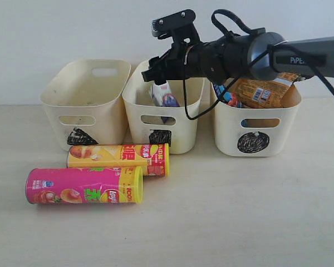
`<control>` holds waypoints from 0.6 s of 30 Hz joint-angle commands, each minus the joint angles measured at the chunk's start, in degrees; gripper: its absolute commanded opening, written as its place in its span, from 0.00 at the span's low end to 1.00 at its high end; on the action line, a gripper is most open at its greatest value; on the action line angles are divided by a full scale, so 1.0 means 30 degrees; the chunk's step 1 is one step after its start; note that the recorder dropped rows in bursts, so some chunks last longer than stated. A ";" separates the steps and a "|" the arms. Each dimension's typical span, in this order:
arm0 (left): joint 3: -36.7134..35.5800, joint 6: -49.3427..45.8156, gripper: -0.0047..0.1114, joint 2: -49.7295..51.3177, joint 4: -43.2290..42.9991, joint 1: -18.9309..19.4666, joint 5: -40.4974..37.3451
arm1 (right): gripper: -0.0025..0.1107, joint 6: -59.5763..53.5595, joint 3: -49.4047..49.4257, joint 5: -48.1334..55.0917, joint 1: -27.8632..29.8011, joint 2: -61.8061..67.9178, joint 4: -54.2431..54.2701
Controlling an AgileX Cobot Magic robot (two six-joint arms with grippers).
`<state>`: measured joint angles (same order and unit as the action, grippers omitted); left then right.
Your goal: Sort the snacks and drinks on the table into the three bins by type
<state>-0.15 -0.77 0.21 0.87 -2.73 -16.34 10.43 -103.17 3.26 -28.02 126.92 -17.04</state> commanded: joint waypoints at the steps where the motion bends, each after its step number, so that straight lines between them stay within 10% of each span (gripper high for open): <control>1: 0.0051 -0.0040 0.07 -0.0071 0.0008 0.0074 0.0140 | 0.63 -0.0107 -0.0068 0.1678 0.0026 -0.0454 -0.0099; 7: 0.0051 -0.0040 0.07 -0.0071 0.0008 0.0074 0.0140 | 0.58 -0.0146 -0.0068 0.6824 0.0026 -0.1913 -0.0099; 14: 0.0051 -0.0040 0.07 -0.0071 0.0008 0.0074 0.0140 | 0.04 -0.0857 0.0091 1.3249 0.0026 -0.4269 -0.0645; 18: 0.0051 -0.0040 0.07 -0.0071 0.0008 0.0074 0.0140 | 0.02 -0.0959 0.1554 1.3749 0.0102 -0.5469 -0.0645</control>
<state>-0.15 -0.77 0.21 0.87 -2.73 -16.34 8.29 -101.13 42.66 -28.02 113.03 -18.68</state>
